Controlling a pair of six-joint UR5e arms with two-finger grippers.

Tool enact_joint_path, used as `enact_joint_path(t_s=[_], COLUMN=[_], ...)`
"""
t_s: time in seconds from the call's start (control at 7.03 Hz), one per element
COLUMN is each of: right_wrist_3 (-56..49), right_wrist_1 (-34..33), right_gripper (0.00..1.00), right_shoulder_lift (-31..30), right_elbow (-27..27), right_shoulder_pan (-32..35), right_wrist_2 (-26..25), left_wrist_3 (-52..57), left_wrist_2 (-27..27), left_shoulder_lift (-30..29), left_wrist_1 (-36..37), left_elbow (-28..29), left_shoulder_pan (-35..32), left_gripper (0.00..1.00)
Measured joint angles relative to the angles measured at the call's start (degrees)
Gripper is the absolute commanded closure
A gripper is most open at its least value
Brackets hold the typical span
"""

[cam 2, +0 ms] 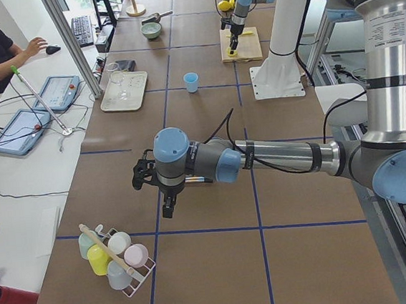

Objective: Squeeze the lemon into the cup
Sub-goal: 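Lift the lemon slice off the board with the right gripper, then carry the lemon slice with the right gripper over the blue cup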

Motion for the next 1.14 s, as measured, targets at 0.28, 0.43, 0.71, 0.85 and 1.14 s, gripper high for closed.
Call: enact_joint_path(t_s=[0.28, 0.43, 0.71, 0.85, 1.14], right_wrist_3=[0.0, 0.0, -0.1, -0.2, -0.4], right_wrist_1=[-0.2, -0.4, -1.7, -3.5, -13.0], right_gripper=[0.39, 0.39, 0.39, 0.39, 0.39], right_shoulder_lift=[-0.1, -0.4, -0.2, 0.1, 6.6], right_elbow=[1.3, 2.6, 4.5, 5.8, 7.7], right_shoulder_pan=[0.9, 1.6, 5.9, 8.8, 14.3], right_wrist_2=[0.0, 0.2, 4.2, 7.5, 13.3], left_wrist_3=[0.0, 0.0, 0.0, 0.0, -0.1], left_wrist_2=[0.0, 0.0, 0.0, 0.0, -0.1], left_shoulder_lift=[0.2, 0.2, 0.3, 0.3, 0.3], left_wrist_1=[0.0, 0.0, 0.0, 0.0, 0.0], left_elbow=[0.0, 0.0, 0.0, -0.1, -0.2], left_shoulder_pan=[0.0, 0.0, 0.0, 0.0, 0.0], left_gripper=[0.0, 0.0, 0.0, 0.0, 0.0])
